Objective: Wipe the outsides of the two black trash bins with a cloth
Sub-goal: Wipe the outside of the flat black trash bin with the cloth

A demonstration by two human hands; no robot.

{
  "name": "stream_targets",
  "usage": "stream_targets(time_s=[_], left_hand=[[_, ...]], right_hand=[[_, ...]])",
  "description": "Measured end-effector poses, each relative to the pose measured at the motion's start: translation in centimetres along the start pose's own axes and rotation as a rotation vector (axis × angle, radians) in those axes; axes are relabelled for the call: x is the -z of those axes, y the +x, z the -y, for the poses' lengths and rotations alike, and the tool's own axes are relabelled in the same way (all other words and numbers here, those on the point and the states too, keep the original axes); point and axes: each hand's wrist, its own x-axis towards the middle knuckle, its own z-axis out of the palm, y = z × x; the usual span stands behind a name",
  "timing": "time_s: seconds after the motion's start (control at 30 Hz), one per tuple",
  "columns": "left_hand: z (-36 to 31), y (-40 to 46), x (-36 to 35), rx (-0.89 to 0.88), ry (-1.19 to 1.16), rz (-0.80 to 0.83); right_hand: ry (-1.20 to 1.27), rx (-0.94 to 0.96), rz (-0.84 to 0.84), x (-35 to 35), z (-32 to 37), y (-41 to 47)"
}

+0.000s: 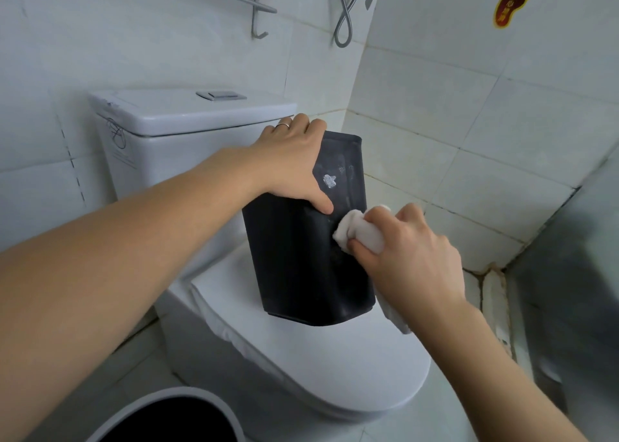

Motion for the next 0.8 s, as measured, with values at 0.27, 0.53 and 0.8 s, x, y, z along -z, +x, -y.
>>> stream_targets(time_s=[0.27,0.53,0.8], left_hand=[[0.9,0.3,0.8,-0.037,-0.035,0.096],[0.7,0.4,1.0,-0.047,-0.034,0.096],[-0.2,0.4,1.0,-0.093,-0.029,0.094]], right_hand=[[0.026,0.020,0.059,-0.3,-1.0,-1.4],[0.019,0.053,-0.060,0.3,0.7,0.8],[-0.063,0.100,-0.062,-0.1,-0.4,-2.3]])
